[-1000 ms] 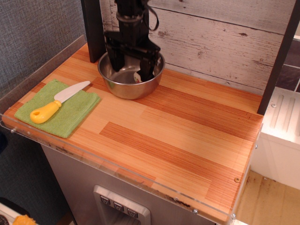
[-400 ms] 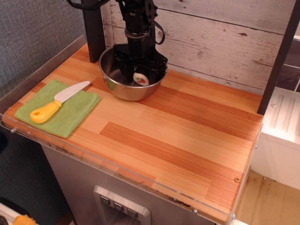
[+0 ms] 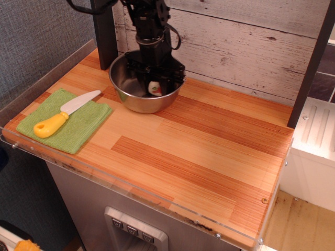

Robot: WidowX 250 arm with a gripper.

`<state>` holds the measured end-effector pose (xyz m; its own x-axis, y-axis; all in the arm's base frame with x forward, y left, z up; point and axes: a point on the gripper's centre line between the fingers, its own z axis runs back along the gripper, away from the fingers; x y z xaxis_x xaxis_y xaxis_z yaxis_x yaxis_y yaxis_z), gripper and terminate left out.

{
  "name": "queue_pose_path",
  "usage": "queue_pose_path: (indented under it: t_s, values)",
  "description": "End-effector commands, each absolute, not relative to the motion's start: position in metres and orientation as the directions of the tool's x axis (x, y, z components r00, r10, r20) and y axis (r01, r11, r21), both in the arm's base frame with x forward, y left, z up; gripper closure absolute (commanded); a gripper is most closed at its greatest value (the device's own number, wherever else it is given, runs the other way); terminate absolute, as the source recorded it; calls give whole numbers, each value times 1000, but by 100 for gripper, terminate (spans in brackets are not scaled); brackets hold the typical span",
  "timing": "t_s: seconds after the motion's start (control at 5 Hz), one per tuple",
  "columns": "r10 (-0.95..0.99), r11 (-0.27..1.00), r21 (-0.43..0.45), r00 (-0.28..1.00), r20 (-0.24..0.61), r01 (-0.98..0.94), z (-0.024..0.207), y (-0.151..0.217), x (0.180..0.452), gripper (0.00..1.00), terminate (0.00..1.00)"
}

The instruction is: Hold the black roll from inside the steel pan and place it on right edge of the table.

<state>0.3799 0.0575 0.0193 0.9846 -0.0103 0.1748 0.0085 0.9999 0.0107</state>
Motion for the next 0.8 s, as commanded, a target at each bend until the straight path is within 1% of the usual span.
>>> queue_pose_path:
  t_s: [0.0,0.2,0.4,0.6]
  values:
    - [-49,998,-6,936,348,55,114,61,361,100,0]
    - [-109,992,-17,926,362,124,142,15,327,100,0]
    - [-101,988,-81,947,306,131,136,-27,295,100,0]
    - [-132,987,-63,963,235,151,112,-60,273,100,0]
